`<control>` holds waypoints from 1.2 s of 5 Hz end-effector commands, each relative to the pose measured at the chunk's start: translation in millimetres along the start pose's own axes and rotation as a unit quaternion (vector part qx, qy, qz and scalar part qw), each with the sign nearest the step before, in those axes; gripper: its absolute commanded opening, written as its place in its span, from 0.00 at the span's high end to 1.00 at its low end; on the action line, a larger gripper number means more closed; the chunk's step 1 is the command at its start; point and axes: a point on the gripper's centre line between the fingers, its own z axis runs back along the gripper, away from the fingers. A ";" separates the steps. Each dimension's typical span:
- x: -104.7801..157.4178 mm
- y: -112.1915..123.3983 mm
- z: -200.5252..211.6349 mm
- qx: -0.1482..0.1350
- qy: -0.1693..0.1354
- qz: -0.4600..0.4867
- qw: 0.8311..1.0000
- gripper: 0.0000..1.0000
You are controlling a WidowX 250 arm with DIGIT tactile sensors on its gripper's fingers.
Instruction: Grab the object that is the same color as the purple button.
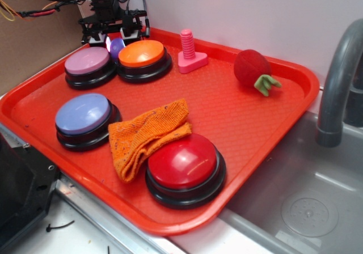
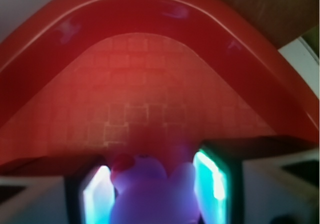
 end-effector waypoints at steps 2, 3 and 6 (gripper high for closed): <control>28.7 -33.0 105.4 0.005 -0.058 -0.019 0.998 0.86; 18.4 -48.8 144.6 -0.007 -0.051 -0.009 0.999 0.87; -76.9 -90.0 219.6 -0.087 0.011 -0.104 0.991 1.00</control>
